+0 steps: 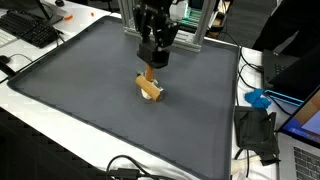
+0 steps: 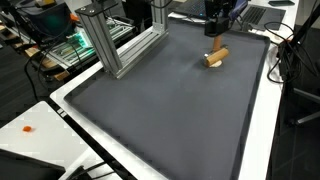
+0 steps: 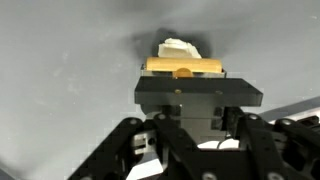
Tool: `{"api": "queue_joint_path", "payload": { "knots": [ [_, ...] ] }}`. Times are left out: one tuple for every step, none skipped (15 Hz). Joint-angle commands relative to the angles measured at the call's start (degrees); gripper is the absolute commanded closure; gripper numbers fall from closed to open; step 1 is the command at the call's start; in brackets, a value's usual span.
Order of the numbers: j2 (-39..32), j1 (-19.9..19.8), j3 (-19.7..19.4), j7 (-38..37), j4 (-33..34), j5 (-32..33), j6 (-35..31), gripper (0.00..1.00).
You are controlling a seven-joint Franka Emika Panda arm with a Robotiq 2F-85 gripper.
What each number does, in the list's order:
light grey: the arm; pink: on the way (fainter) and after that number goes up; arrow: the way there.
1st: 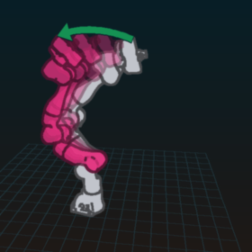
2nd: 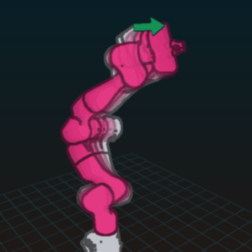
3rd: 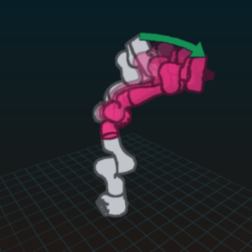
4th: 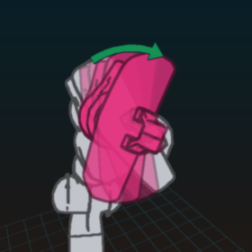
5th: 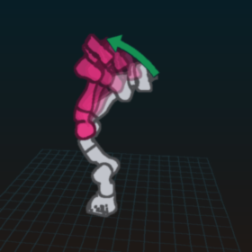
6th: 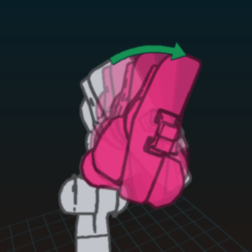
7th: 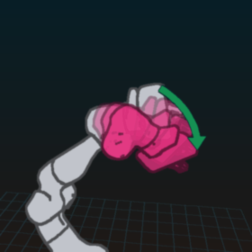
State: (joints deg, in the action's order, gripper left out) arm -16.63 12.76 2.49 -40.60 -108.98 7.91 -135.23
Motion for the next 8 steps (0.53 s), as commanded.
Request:
{"api": "queue_joint_path", "payload": {
  "knots": [
    [-1.23, -0.12, 0.51, 1.79, 1.37, -1.36, 4.75, 0.73],
    [-1.33, -0.16, 0.63, 2.14, 1.75, -1.47, 5.65, 0.73],
    [-1.43, -0.16, 0.72, 2.32, 2.04, -1.49, 6.31, 0.73],
    [-1.50, -0.16, 0.75, 2.46, 2.23, -1.41, 6.74, 0.73],
    [-1.56, -0.19, 0.81, 2.75, 2.44, -1.49, 7.22, 0.73],
    [-1.60, -0.21, 0.91, 3.11, 2.61, -1.66, 7.86, 0.73],
    [-1.68, -0.23, 1.00, 3.45, 2.76, -1.81, 8.42, 0.73],
    [-1.73, -0.29, 1.13, 3.86, 2.86, -2.15, 9.10, 0.73]
  ]
}}
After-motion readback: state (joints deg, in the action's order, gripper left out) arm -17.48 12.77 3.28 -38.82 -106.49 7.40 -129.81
